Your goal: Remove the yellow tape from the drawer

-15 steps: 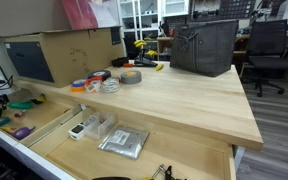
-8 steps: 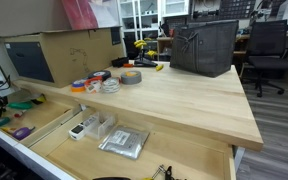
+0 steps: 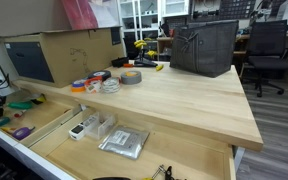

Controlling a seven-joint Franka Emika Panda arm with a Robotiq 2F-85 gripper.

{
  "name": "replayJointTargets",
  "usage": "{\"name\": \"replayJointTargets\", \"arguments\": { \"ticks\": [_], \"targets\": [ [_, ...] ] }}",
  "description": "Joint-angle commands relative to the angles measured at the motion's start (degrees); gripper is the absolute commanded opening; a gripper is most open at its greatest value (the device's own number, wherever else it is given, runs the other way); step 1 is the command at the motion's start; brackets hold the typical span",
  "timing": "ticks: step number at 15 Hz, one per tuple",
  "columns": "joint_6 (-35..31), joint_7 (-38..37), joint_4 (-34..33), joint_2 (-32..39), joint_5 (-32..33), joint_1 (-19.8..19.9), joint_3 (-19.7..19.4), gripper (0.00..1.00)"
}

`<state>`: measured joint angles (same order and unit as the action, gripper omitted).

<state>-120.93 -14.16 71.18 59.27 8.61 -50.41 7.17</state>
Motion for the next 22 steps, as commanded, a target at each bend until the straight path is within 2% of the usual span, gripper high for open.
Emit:
{"name": "replayJointTargets", "arguments": {
  "ticks": [1, 9, 16, 22],
  "targets": [
    [0.32, -0.82, 1.05, -1.92, 0.33, -0.17, -0.44, 0.06],
    [-0.32, -0.82, 8.24, -9.15, -0.83, 2.17, -0.40, 0.06],
    [-0.47, -1.03, 19.67, -19.00, -1.54, 5.68, -0.46, 0.06],
    [-0.48, -2.69, 29.67, -26.64, -1.17, 10.72, 0.54, 0.06]
  ]
}}
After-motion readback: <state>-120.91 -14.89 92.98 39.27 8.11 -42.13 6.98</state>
